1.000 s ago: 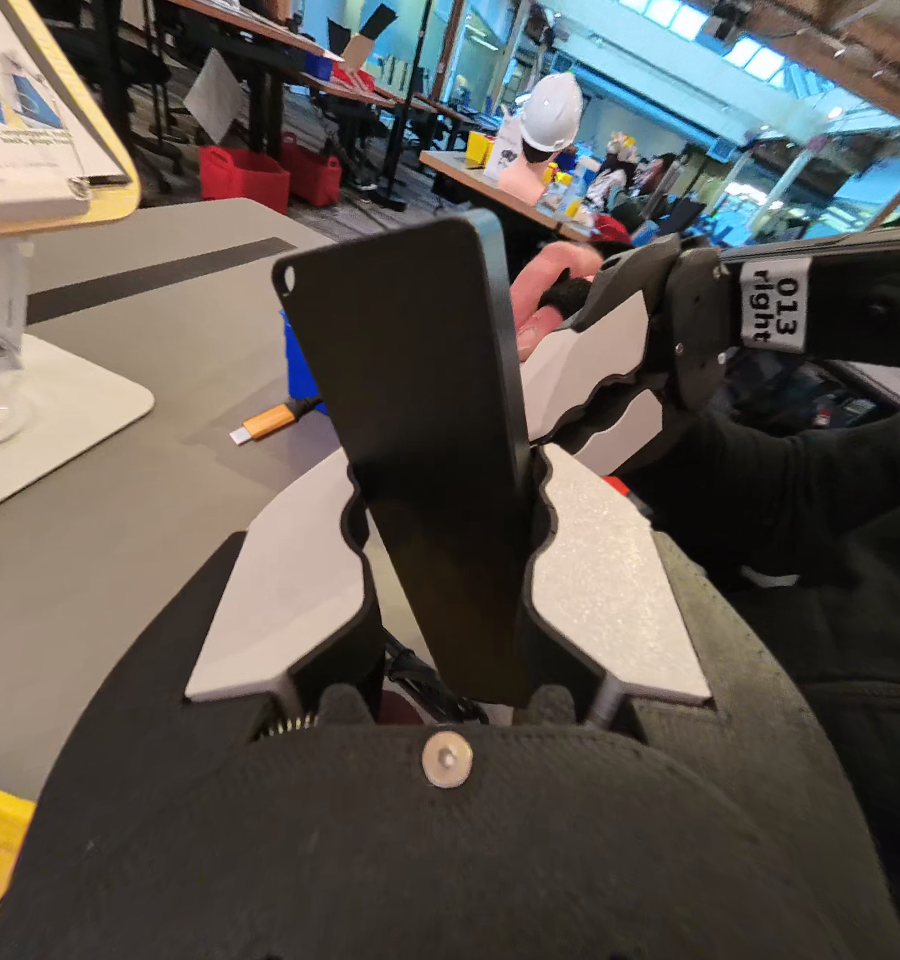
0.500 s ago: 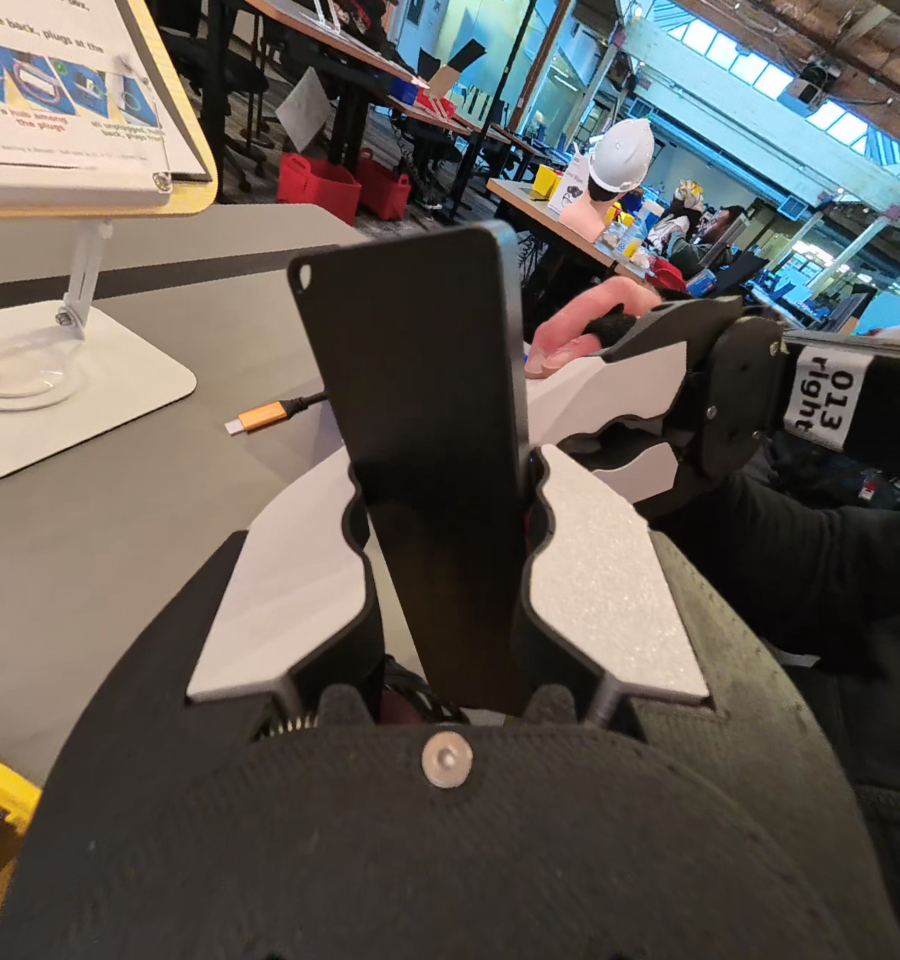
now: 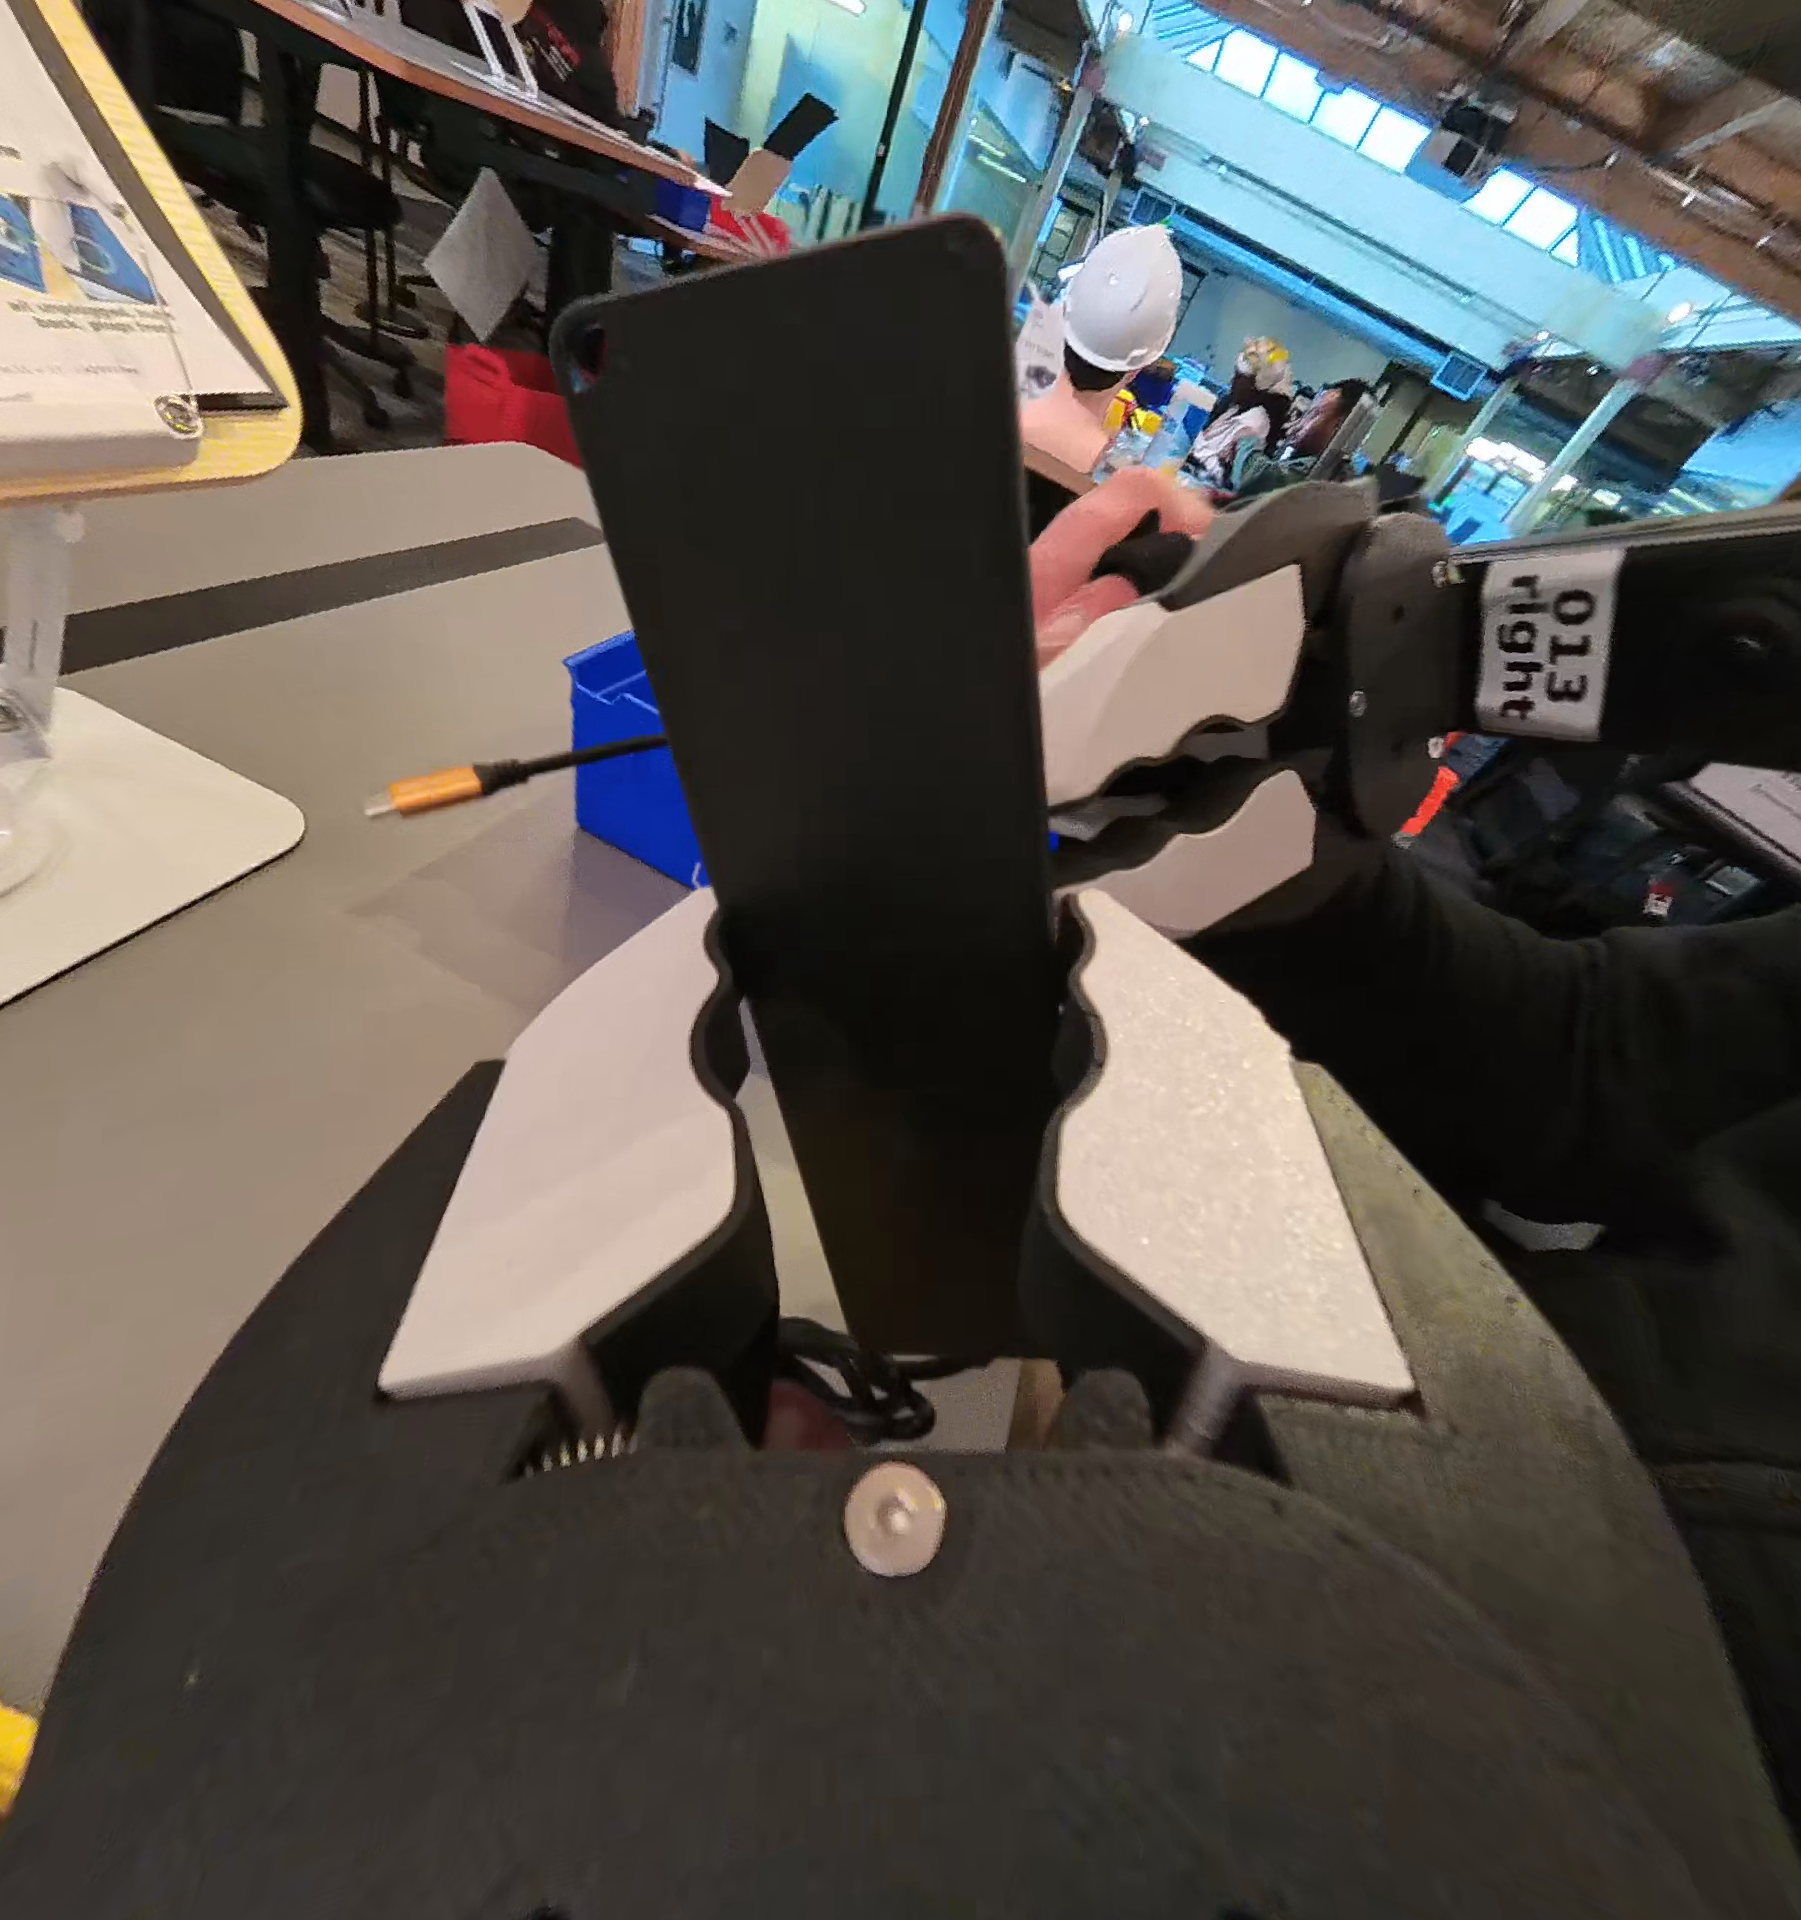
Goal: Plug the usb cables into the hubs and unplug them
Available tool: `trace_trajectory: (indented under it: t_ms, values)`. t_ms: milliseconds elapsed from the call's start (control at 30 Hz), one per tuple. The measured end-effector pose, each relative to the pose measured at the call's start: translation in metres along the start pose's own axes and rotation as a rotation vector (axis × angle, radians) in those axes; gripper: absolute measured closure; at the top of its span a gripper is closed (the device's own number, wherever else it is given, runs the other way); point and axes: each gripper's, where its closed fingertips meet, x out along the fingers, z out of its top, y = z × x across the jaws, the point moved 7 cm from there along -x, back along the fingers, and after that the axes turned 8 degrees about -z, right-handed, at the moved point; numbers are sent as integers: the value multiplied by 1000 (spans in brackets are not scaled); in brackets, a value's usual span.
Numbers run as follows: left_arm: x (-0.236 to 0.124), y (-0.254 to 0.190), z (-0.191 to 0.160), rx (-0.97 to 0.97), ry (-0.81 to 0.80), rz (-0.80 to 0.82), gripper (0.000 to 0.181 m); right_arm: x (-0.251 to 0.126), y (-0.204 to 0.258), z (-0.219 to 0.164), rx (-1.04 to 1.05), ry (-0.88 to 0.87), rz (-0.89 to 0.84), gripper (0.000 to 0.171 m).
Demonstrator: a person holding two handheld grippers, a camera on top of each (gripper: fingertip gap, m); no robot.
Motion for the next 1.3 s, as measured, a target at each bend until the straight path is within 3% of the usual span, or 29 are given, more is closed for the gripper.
trace_trajectory:
  t_ms: [367,700,800,867,1000,1300]
  values:
    - [1,-6,5,17,-20,34,125,2,2,5,-130,94,-45,165]
    - [3,-15,10,11,-85,-16,126,-9,-8,11,-91,66,-22,165]
    - [-30,-4,27,-78,-241,-20,126,-29,-33,-13,-53,164,-87,165]
    - [-48,-5,32,34,-168,75,126,-45,-53,-17,23,137,-108,165]
    - [-40,-15,37,95,-158,39,126,-64,-74,-35,69,205,-155,165]
    - [-43,-13,38,95,-190,6,126,-142,-125,-109,435,274,-334,164]
